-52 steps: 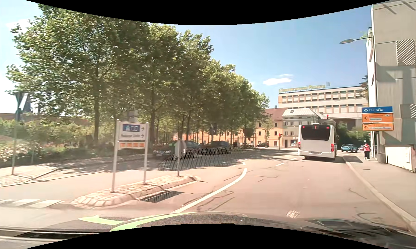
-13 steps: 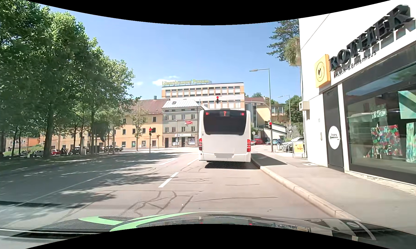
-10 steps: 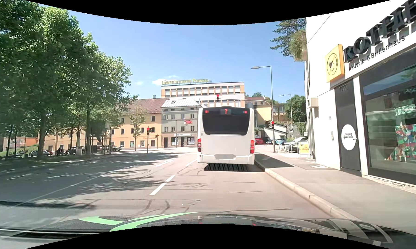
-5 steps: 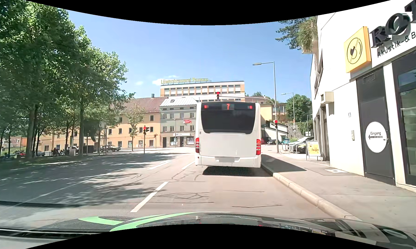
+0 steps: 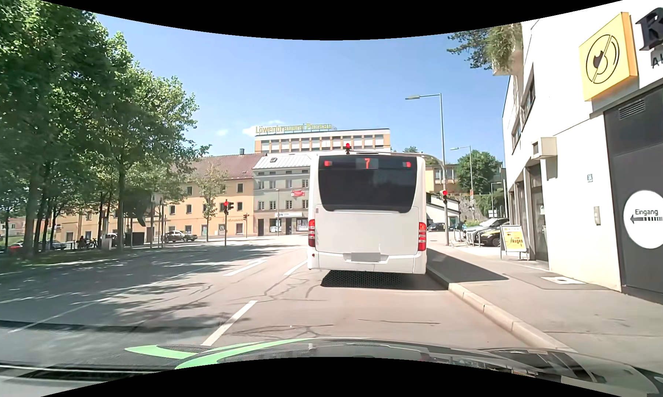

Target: Follow the waypoints while adhering to traffic rules and regulations

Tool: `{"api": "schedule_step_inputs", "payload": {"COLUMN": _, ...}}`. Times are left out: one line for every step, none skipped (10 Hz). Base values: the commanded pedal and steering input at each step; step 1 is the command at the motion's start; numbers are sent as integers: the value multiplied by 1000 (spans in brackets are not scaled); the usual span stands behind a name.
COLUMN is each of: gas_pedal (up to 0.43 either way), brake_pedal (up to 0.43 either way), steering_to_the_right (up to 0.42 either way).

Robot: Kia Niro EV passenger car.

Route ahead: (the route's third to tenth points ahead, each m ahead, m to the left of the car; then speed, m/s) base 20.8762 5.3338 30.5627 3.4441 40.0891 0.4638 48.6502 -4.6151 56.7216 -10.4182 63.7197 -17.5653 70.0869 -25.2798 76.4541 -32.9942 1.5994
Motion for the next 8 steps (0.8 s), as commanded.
{"api": "schedule_step_inputs", "payload": {"gas_pedal": 0, "brake_pedal": 146, "steering_to_the_right": 23}}
{"api": "schedule_step_inputs", "payload": {"gas_pedal": 0, "brake_pedal": 146, "steering_to_the_right": 35}}
{"api": "schedule_step_inputs", "payload": {"gas_pedal": 0, "brake_pedal": 146, "steering_to_the_right": 38}}
{"api": "schedule_step_inputs", "payload": {"gas_pedal": 0, "brake_pedal": 146, "steering_to_the_right": 39}}
{"api": "schedule_step_inputs", "payload": {"gas_pedal": 0, "brake_pedal": 140, "steering_to_the_right": 39}}
{"api": "schedule_step_inputs", "payload": {"gas_pedal": 0, "brake_pedal": 134, "steering_to_the_right": 39}}
{"api": "schedule_step_inputs", "payload": {"gas_pedal": 0, "brake_pedal": 110, "steering_to_the_right": 39}}
{"api": "schedule_step_inputs", "payload": {"gas_pedal": 0, "brake_pedal": 104, "steering_to_the_right": 39}}
